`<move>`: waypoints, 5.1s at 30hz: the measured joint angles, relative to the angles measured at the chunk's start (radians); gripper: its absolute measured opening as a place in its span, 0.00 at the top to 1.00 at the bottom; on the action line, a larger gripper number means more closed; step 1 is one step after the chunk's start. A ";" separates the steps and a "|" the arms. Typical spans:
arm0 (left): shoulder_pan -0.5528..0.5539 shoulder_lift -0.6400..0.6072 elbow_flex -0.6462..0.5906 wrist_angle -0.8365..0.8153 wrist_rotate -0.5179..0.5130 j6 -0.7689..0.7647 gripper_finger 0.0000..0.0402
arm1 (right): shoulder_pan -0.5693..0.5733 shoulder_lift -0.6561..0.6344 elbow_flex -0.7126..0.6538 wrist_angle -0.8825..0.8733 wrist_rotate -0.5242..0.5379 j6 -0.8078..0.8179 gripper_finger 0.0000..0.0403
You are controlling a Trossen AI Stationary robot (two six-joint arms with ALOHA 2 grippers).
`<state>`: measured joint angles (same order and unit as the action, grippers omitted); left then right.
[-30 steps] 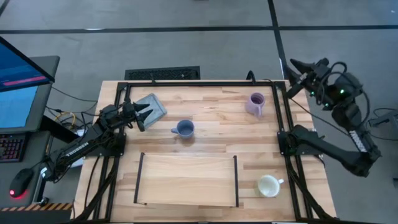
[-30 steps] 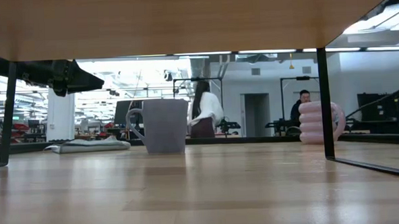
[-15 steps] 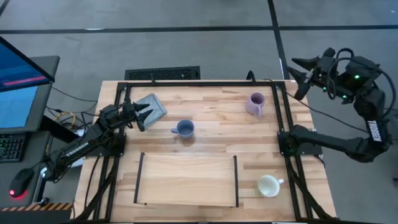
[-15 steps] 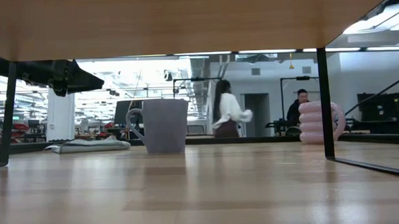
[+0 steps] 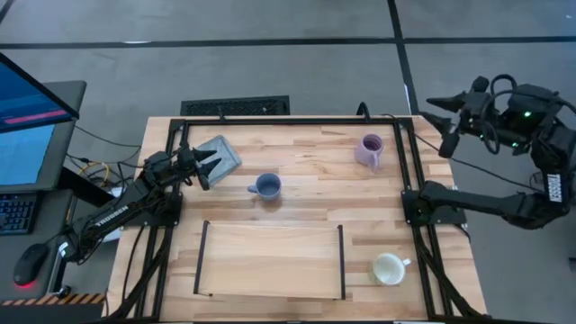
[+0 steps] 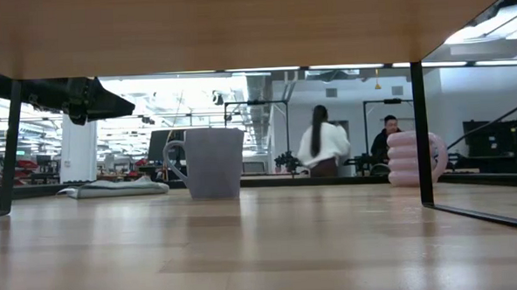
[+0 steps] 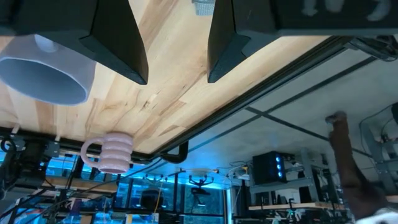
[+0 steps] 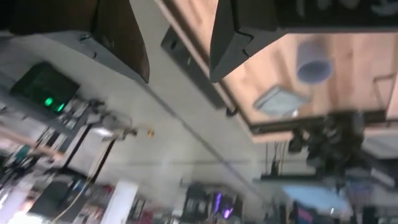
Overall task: Stack small to large cups/mugs on shelf
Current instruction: Put the green mug on the shelf
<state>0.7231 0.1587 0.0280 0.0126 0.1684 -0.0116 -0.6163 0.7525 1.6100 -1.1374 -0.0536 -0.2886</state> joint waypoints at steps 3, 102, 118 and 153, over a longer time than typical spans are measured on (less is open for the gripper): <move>0.000 0.000 0.000 0.000 0.000 0.000 0.61 | 0.016 0.000 0.000 -0.083 -0.001 0.017 0.52; 0.000 0.000 0.002 -0.012 0.000 -0.019 0.61 | 0.275 -0.108 -0.277 -0.380 -0.278 0.385 0.52; 0.000 0.000 0.002 -0.014 0.000 -0.028 0.61 | 0.408 -0.115 -0.442 -0.253 -0.323 0.412 0.52; 0.000 0.001 0.001 -0.014 0.000 -0.037 0.61 | 1.365 -0.021 -0.551 -0.159 0.292 1.154 0.52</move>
<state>0.7232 0.1593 0.0292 -0.0017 0.1684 -0.0490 0.7484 0.7311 1.0592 -1.2962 0.2388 0.8658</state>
